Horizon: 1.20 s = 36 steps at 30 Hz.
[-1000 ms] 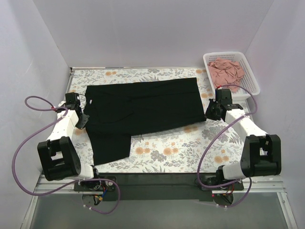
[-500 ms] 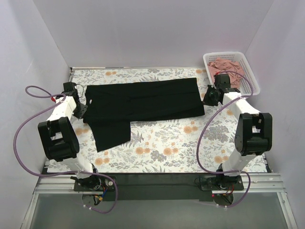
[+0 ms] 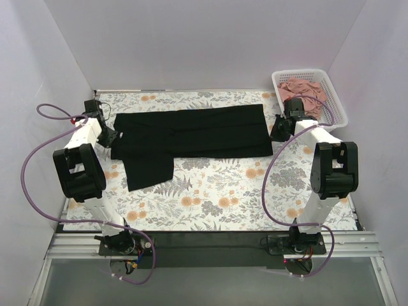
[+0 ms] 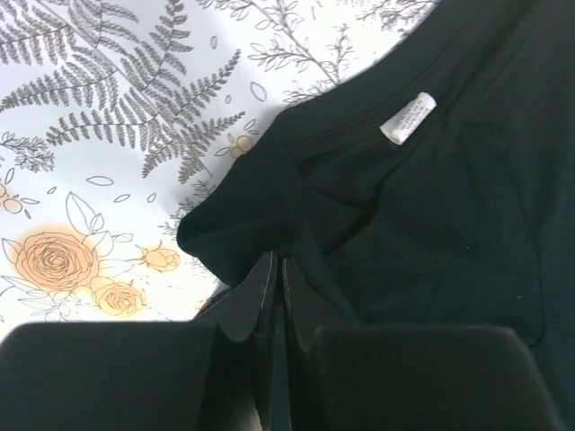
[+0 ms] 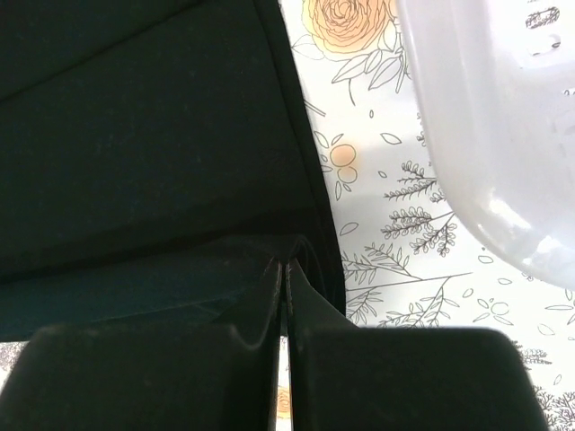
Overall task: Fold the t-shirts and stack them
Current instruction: Fold the tshirt
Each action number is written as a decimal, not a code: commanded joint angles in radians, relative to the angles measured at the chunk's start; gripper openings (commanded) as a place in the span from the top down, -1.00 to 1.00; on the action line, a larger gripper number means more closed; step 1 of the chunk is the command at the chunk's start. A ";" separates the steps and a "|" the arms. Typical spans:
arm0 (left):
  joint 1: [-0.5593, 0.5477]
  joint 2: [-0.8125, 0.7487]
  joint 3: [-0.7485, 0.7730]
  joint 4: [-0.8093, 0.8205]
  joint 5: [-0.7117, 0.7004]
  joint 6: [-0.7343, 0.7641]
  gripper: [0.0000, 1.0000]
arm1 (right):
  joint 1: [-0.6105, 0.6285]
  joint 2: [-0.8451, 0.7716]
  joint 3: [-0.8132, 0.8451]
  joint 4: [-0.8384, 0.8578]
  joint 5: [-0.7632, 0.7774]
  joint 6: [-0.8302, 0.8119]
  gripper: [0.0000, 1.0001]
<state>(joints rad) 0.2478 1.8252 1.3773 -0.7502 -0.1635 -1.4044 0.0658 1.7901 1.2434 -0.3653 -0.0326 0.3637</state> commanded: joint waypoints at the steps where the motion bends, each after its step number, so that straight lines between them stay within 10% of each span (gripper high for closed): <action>1: 0.010 0.011 0.054 0.011 0.008 0.030 1.00 | -0.009 0.009 0.060 0.031 0.028 -0.011 0.97; 36: -0.001 0.118 0.138 0.074 -0.011 0.016 1.00 | -0.009 0.114 0.139 0.100 0.097 -0.003 0.97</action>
<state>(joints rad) 0.2401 1.9640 1.5036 -0.7185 -0.1291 -1.3781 0.0658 1.8805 1.3388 -0.3099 0.0166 0.3641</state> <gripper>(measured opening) 0.015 0.021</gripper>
